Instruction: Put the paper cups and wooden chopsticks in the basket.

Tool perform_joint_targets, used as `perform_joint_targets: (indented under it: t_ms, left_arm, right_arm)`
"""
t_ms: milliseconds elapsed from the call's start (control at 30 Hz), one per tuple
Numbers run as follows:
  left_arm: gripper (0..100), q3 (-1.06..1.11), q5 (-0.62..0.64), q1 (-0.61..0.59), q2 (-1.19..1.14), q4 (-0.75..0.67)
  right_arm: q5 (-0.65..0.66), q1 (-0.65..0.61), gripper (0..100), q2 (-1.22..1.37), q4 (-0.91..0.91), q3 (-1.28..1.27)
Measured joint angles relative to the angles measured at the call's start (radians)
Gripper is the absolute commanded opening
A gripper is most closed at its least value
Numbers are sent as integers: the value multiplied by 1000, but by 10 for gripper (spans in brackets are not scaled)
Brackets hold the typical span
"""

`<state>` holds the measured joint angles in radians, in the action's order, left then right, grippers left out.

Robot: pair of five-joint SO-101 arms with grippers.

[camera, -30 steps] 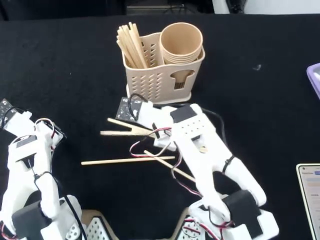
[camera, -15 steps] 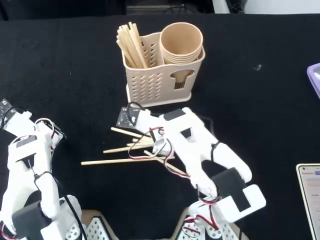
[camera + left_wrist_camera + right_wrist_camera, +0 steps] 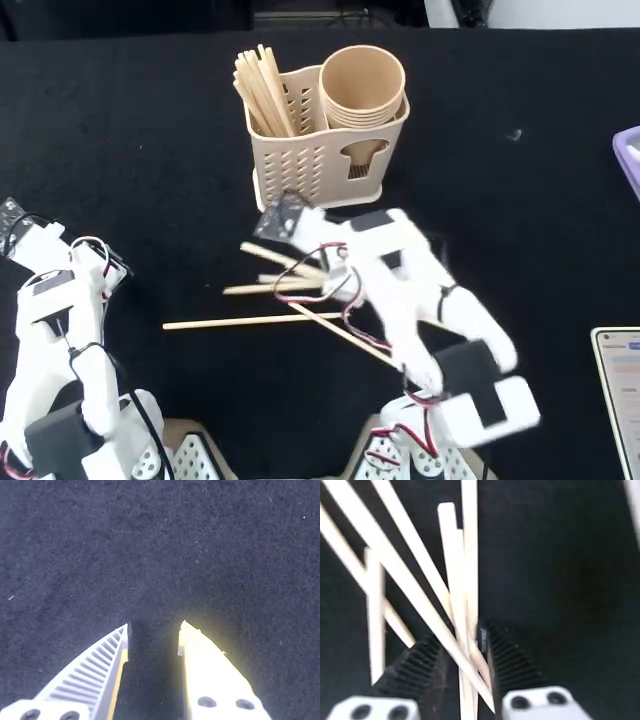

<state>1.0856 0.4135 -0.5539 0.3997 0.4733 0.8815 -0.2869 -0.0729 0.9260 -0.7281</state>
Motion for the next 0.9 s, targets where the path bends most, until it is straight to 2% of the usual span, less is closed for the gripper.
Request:
perform_joint_targets:
  t_ms: [200,467,600,900]
  left_arm:
    - [166,0,0,11,0,0]
    - [166,0,0,18,0,0]
    - [166,0,0,18,0,0]
    - [166,0,0,18,0,0]
  right_arm:
    - [0,25,123,-109,-3,-89]
    - [0,25,117,-114,-123,-163]
    - [0,25,6,-112,-133,-163]
    - [0,25,11,-230,-75,-163]
